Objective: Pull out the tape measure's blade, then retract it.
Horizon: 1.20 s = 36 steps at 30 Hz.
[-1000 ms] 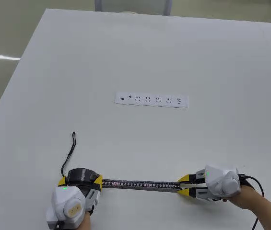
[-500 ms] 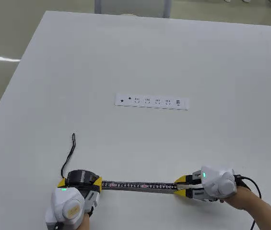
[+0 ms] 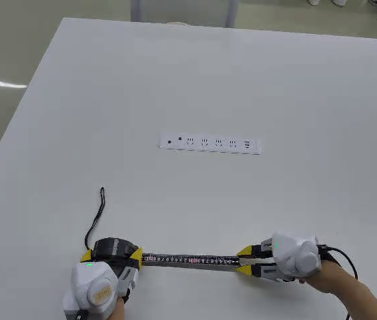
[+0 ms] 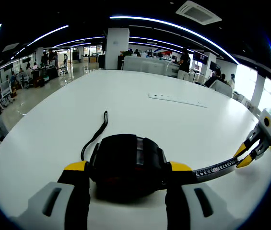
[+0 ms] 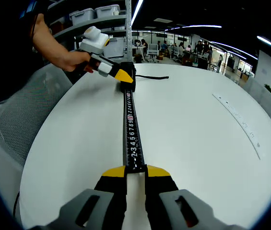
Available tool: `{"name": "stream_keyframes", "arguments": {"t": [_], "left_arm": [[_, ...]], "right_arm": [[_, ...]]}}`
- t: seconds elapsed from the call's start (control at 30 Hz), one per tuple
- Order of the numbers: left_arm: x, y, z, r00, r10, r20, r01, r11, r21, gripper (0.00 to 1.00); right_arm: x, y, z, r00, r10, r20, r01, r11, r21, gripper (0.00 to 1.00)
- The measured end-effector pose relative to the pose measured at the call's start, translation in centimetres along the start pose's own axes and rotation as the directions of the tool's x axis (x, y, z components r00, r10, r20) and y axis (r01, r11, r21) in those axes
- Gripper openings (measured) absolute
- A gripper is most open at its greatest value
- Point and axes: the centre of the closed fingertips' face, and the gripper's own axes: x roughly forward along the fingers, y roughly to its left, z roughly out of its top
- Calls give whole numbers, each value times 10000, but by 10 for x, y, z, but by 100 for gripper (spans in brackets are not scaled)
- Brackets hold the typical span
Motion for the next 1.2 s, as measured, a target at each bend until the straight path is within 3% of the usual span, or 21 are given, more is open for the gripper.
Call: {"name": "stream_keyframes", "arguments": {"t": [1.2], "left_arm": [[-1,1,0,9999,-105,-60,104,9999,-57,60]], "right_arm": [[28,5,27,9996,19,297,-20,10000,6,11]]}}
